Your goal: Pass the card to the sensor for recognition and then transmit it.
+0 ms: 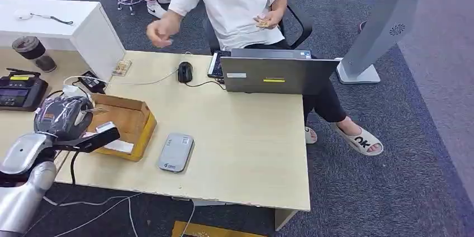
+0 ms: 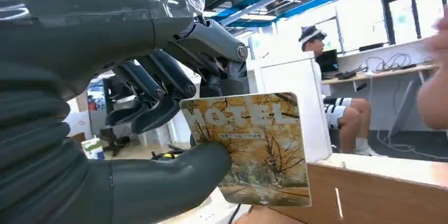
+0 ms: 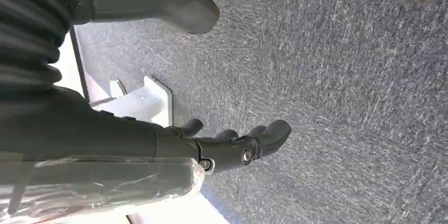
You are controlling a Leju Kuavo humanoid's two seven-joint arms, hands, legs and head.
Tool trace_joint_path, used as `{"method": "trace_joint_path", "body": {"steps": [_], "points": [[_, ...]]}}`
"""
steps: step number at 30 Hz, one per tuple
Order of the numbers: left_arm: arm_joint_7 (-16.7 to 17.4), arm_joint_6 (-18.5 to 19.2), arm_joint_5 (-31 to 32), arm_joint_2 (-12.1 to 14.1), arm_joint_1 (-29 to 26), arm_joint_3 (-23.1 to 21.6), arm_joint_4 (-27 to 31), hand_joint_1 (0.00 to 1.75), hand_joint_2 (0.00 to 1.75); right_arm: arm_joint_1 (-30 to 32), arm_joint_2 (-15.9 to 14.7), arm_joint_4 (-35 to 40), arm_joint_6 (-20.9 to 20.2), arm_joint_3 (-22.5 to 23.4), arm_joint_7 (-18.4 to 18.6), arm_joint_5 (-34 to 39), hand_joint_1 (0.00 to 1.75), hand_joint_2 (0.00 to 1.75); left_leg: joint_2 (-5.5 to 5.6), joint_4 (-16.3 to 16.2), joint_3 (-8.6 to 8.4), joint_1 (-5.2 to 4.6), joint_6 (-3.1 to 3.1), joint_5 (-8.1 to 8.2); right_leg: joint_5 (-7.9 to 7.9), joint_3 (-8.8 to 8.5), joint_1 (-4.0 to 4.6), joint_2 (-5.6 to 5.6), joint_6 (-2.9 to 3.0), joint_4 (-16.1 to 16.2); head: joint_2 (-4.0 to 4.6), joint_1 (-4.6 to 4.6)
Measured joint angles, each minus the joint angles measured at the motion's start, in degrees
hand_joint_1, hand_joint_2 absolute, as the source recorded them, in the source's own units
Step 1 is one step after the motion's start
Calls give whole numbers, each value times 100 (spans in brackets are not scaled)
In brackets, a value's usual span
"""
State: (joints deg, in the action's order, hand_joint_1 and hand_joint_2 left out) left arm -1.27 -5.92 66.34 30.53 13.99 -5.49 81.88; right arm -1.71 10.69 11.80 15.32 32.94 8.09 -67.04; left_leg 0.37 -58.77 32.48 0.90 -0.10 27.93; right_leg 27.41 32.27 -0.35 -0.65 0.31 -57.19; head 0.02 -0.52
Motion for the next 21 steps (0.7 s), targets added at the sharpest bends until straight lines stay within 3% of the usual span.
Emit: {"method": "trace_joint_path", "body": {"steps": [4, 8, 13, 21], "points": [[17, 2, 31, 68, 272, 0, 24, 175, 175, -1, -15, 0, 0, 0, 37, -9, 0, 175, 4, -1, 1, 0, -2, -7, -1, 2, 0, 3, 0, 0, 0, 2], [182, -16, 177, 109, 938, -4, -81, 175, 175, -6, -39, 0, 37, 0, 42, -72, 0, 175, 8, -2, 4, 2, -2, -15, -9, 2, 1, 6, 0, 0, 0, 2], [378, -374, 494, 61, 1689, -20, -486, 175, 175, -20, -44, 0, 146, 0, -24, -212, 0, 175, 8, -2, 3, 2, -5, -21, -16, 4, 1, 5, 4, 0, 0, 0], [441, -783, 588, -101, 2009, -35, -947, 175, 175, -23, -31, -7, 232, -28, 4, -326, 0, 175, -1, -2, 2, 2, -6, -23, -22, 7, 1, -3, 8, -1, 0, 2]]}}
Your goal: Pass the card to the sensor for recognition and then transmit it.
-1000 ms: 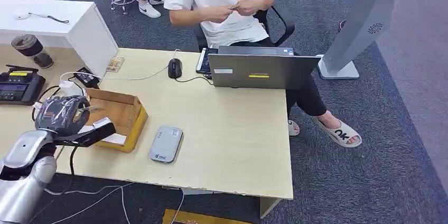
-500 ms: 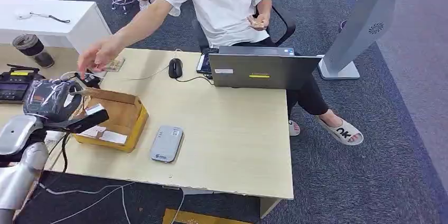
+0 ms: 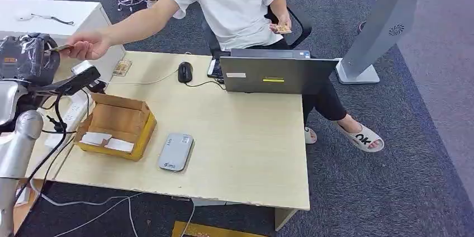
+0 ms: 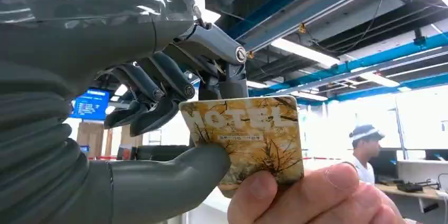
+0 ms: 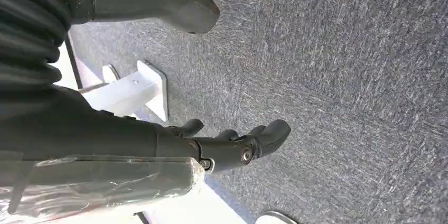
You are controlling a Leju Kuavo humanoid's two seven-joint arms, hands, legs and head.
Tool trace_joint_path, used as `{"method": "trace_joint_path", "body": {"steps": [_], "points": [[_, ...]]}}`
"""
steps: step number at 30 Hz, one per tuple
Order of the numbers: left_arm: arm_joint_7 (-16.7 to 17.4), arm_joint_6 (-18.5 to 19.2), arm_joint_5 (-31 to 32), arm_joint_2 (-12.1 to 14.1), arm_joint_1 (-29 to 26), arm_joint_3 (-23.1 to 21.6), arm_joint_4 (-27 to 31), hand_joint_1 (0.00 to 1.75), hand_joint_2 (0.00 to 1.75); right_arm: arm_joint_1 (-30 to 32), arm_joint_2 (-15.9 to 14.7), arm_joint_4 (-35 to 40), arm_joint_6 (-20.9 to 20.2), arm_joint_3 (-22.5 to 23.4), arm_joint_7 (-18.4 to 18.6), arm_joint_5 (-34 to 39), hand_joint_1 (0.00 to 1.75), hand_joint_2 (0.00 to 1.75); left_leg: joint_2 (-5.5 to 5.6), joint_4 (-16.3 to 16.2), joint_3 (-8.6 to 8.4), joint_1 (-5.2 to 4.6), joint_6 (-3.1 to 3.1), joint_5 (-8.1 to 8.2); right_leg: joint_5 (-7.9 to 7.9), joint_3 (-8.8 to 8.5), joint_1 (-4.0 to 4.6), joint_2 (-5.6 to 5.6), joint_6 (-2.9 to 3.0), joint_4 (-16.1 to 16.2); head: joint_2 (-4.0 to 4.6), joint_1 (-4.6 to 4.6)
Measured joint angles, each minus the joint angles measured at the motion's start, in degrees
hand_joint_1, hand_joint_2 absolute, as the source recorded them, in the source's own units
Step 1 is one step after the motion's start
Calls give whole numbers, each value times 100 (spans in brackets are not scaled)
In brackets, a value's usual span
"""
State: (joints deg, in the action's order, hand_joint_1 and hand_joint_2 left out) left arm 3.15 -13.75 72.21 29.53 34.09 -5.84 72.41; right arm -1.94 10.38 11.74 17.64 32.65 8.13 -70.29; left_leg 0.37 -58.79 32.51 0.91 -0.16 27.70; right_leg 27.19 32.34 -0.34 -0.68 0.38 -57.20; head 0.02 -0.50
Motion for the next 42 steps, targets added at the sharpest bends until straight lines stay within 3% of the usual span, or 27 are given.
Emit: {"method": "trace_joint_path", "body": {"steps": [1, 2, 3, 11, 18, 22, 26, 30, 32, 33, 35, 37, 39, 42], "points": [[0, -26, -118, -28, 0, 0, -26, 175, 175, 0, 7, -2, 7, -17, 28, -4, 0, 175, 0, 0, 0, 0, 0, 0, 0, 0, 0, 0, 0, 0, 0, 0], [0, -59, -212, -48, -1, 0, -41, 120, 175, 1, 13, -7, 20, -28, 59, -28, 0, 175, 0, 0, 1, 0, 0, 0, 0, 0, 0, 0, 0, 0, 0, 0], [9, -87, -278, -81, -1, 0, -52, 0, 175, 5, 24, -9, 44, -37, 79, -64, 0, 175, 1, 0, 2, 0, 0, 0, 0, 0, 0, 0, 0, -1, 0, 0], [264, -613, -380, -236, -153, 185, -57, 0, 175, 19, 96, -44, 94, -116, 142, -185, 0, 175, 0, 0, 5, 0, 0, 1, 1, 2, 0, 0, 0, -2, 0, 0], [250, -757, -493, -304, -298, 291, -37, 0, 175, 25, 103, -46, 94, -118, 142, -186, 0, 175, 1, 0, 6, 0, 0, 0, 0, 1, 0, 1, 0, -2, 0, 0], [-145, -1314, -1097, -398, -797, 556, 434, 0, 175, 30, 103, -46, 111, -118, 133, -127, 0, 175, -19, 0, 4, -2, 0, 3, 0, 2, -1, -22, 0, -4, 0, 2], [-694, -1723, -1498, -588, -2070, 967, 1424, 0, 175, 42, 118, -48, 177, -103, 144, 39, 0, 175, -44, 2, 2, -6, -6, 20, 8, 9, -5, -47, -2, -2, 0, -2], [-1389, -2260, -2103, -1190, -3723, 1587, 2526, 0, 175, 68, 153, -48, 313, -11, 188, 177, 0, 175, -76, 2, -3, -10, 3, 45, 19, 14, -7, -82, -9, 0, 0, 0], [-1811, -2251, -2298, -1564, -4389, 1986, 2884, 0, 175, 76, 175, -48, 402, 64, 175, 247, 0, 175, -72, 2, 2, -8, 9, 49, 24, 15, -6, -77, -10, 2, 0, -2], [-2098, -2113, -2539, -1795, -4624, 2255, 3024, 0, 175, 80, 186, -48, 444, 92, 148, 247, 0, 175, -70, 2, 4, -9, 9, 51, 26, 14, -6, -73, -13, 3, 0, 4], [-2821, -1404, -3199, -2336, -4887, 3069, 3257, 0, 175, 80, 199, -48, 518, 158, 96, 247, 0, 175, -63, 2, 5, -8, 11, 52, 28, 14, -6, -62, -14, 4, 0, 2], [-3321, -797, -3377, -2875, -4931, 3972, 3410, 0, 175, 80, 205, -48, 522, 206, 63, 243, 0, 175, -56, 2, 7, -6, 11, 52, 28, 14, -5, -55, -15, 5, 0, 0], [-3600, -412, -3285, -3244, -4890, 4591, 3552, 0, 175, 78, 208, -48, 522, 232, 57, 238, 0, 175, -46, 2, 6, -6, 10, 51, 28, 10, -5, -47, -15, 5, 0, 0], [-3652, -199, -3197, -3686, -4784, 5292, 3694, 0, 175, 75, 212, -48, 529, 275, 55, 227, 0, 175, -42, 2, 5, -5, 10, 47, 26, 3, -4, -40, -13, 2, 0, 0]]}}
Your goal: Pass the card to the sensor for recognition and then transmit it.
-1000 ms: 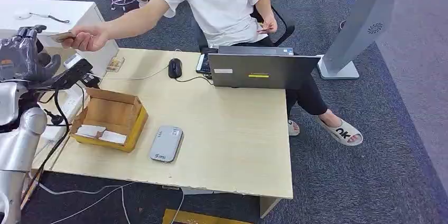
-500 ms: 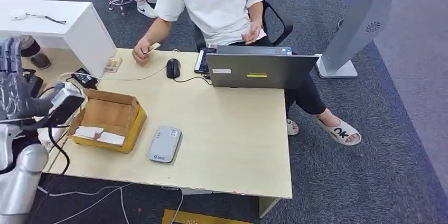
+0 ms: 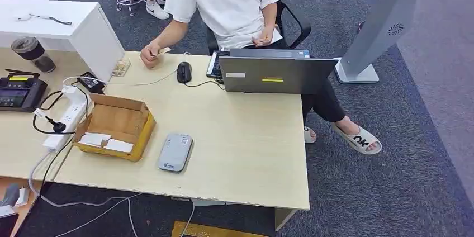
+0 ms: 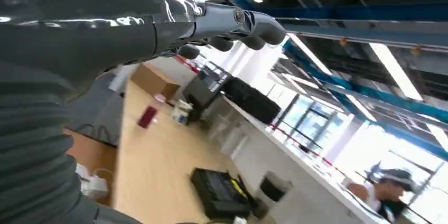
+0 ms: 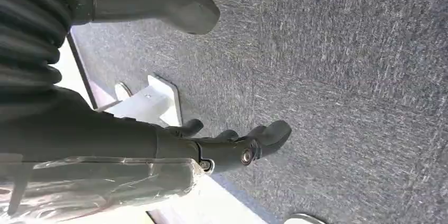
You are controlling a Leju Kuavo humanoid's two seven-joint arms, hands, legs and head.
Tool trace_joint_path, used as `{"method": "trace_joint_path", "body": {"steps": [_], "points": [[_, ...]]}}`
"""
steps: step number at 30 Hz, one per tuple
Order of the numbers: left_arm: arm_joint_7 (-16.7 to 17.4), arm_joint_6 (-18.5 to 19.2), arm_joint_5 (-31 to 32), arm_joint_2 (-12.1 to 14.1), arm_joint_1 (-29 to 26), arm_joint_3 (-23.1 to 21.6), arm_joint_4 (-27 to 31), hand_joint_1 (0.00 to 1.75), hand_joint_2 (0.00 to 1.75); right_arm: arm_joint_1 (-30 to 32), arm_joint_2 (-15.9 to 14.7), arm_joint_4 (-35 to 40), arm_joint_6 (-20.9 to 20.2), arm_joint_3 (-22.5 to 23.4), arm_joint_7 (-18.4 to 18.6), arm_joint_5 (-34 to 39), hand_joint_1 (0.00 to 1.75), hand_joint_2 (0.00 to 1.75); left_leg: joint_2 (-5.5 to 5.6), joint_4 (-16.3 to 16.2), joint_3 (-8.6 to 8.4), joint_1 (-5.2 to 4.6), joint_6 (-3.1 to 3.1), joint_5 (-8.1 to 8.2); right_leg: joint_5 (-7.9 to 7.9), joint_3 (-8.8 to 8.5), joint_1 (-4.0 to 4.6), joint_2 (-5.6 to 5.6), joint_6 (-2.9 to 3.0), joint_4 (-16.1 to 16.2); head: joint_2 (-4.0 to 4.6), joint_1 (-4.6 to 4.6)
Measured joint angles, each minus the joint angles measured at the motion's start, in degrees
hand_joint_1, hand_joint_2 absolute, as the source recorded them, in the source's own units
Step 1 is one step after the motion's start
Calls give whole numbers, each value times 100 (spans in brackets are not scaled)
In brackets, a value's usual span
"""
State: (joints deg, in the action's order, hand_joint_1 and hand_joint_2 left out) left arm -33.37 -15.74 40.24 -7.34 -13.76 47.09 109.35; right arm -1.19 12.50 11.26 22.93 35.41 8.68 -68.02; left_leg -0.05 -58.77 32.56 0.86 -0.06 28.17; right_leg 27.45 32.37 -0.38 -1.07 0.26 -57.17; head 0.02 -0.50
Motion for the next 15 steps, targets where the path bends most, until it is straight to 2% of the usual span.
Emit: {"method": "trace_joint_path", "body": {"steps": [2, 5, 7, 11, 15], "points": [[-60, 31, 68, -204, 91, 453, 37, 0, 175, -1, 4, 0, 24, 31, -42, -2, 0, 175, 1, 0, -4, 1, 0, 0, 0, -3, 1, 1, 1, -1, 0, 2], [-529, 234, 276, -584, 345, 1427, 40, 0, 175, -1, 22, 0, 68, 85, -125, 24, 0, 175, 3, 0, -6, 2, -5, -3, 0, -4, 1, 2, 1, -2, 0, 0], [-617, 328, 275, -724, 421, 1851, 40, 0, 175, 0, 28, 2, 72, 105, -136, 24, 0, 175, 2, 0, -11, 1, -5, -3, 0, 0, 1, 0, 1, -2, 0, 0], [-603, 376, 282, -928, 630, 2315, 31, 0, 175, -2, 35, 2, 70, 162, -136, 57, 0, 175, 28, 0, -1, 1, -5, -4, 1, -8, 1, 24, 0, -2, 0, -2], [-207, 122, 70, -1081, 818, 2937, -379, 0, 175, -3, 48, 2, 68, 238, -107, 127, 0, 175, 24, 0, -8, -2, -5, -4, 2, -6, 0, 19, 1, -2, 0, 4]]}}
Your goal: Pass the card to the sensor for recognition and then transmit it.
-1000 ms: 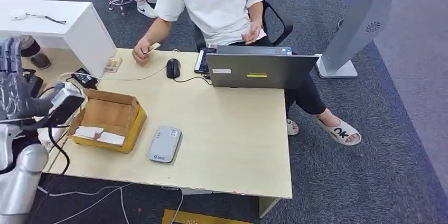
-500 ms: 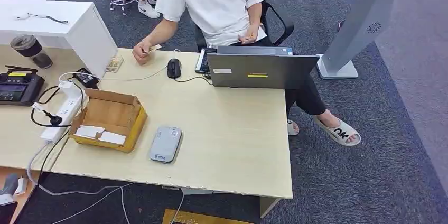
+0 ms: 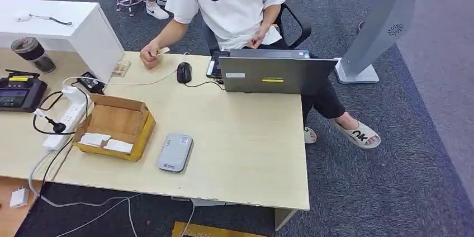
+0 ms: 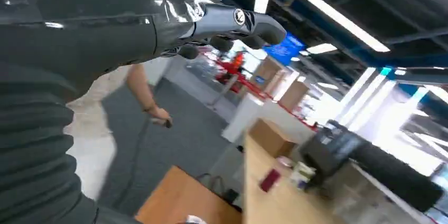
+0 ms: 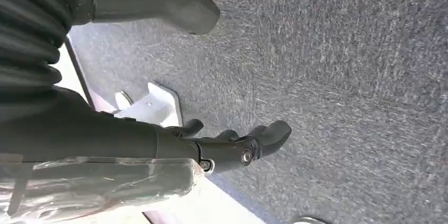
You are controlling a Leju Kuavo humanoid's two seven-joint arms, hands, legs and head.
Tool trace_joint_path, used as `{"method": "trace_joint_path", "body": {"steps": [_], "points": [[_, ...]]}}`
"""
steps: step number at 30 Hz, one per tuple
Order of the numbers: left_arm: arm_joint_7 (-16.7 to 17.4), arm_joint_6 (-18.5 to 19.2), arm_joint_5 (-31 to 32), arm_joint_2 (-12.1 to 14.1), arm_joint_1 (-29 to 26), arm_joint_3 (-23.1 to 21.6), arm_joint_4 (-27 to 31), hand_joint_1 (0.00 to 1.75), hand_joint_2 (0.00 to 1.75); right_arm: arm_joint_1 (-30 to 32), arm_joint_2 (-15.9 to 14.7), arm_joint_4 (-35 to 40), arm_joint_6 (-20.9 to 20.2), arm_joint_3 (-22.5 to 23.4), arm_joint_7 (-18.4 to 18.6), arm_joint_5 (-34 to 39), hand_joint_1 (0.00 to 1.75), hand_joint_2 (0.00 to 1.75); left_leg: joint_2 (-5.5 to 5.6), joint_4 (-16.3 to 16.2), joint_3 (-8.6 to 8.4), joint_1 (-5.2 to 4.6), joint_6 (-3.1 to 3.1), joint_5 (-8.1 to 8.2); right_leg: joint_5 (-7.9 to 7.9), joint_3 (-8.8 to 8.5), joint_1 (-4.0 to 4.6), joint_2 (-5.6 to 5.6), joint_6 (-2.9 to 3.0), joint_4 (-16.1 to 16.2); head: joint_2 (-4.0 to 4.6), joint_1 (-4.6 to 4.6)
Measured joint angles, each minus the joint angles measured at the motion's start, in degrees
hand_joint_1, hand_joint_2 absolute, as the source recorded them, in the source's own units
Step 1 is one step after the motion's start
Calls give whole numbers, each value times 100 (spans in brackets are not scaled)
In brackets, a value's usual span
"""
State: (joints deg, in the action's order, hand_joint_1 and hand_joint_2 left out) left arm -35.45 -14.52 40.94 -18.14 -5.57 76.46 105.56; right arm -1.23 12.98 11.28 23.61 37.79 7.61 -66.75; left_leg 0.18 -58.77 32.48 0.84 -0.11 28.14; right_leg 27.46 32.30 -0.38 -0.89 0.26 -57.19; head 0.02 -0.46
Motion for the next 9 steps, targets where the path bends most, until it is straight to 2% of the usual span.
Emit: {"method": "trace_joint_path", "body": {"steps": [3, 6, 9], "points": [[514, -755, 114, -90, 163, 312, -828, 0, 175, -7, 13, 0, -7, 50, 48, 7, 0, 175, 10, 0, 2, -1, 0, 0, 1, -5, 0, 15, 0, 0, 0, -7], [1191, -1301, -260, -144, 332, 712, -1858, 0, 175, -10, 17, 0, -7, 94, 50, -33, 0, 175, 7, 0, -2, 2, -1, 0, 1, -4, 1, 11, 0, 0, 0, 0], [1922, -2112, -277, -184, 416, 913, -2825, 0, 175, -20, 17, 0, -24, 94, 114, -133, 0, 175, 10, 0, -2, -6, 2, -2, 1, -3, -1, 13, -1, 1, 0, -2]]}}
